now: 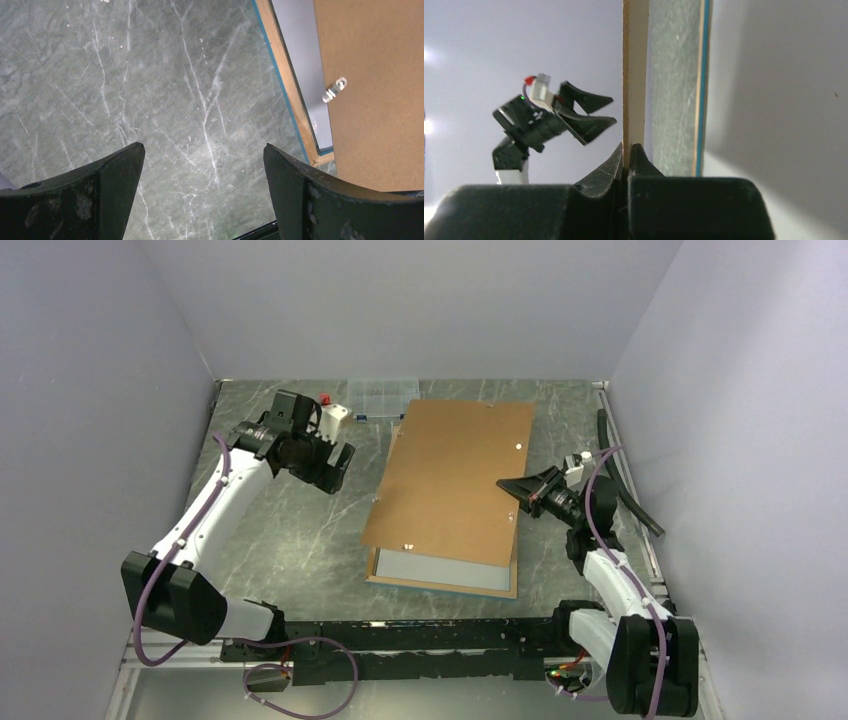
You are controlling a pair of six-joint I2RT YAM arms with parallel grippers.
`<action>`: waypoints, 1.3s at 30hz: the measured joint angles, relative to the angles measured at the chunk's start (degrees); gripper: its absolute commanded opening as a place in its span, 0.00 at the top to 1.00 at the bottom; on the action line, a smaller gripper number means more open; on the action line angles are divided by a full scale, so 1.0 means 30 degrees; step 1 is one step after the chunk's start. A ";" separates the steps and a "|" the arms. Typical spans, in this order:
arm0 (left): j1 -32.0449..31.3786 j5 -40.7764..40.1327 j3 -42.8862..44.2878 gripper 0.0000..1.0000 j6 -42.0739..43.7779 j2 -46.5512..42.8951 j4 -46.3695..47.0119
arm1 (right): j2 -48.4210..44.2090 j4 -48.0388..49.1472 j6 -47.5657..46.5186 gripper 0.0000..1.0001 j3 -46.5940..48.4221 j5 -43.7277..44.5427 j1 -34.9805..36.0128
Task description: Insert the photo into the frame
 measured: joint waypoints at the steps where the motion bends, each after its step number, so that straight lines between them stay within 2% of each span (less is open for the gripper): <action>1: 0.0000 -0.0007 0.0000 0.05 0.0022 0.0029 0.0058 | -0.0138 -0.0561 -0.0430 1.00 -0.0022 -0.0350 -0.0175; 8: 0.0000 -0.0015 -0.0007 0.05 0.0036 0.0758 0.0408 | -0.0605 -0.4175 -0.3730 1.00 -0.0029 -0.2193 -0.0991; 13: 0.0000 -0.0015 -0.0379 0.05 0.0036 0.1020 0.0532 | -0.0138 -0.5129 -0.4918 1.00 -0.0029 -0.2528 -0.1406; 32: 0.0000 0.0007 -0.0612 0.05 0.0044 0.1654 0.1209 | 0.3082 -0.3432 -0.5617 1.00 0.0022 -0.2565 -0.1654; 39: 0.0000 0.0000 -0.0612 0.05 0.0080 0.1785 0.1253 | 0.3679 -0.3701 -0.6783 1.00 0.1086 -0.2477 -0.1668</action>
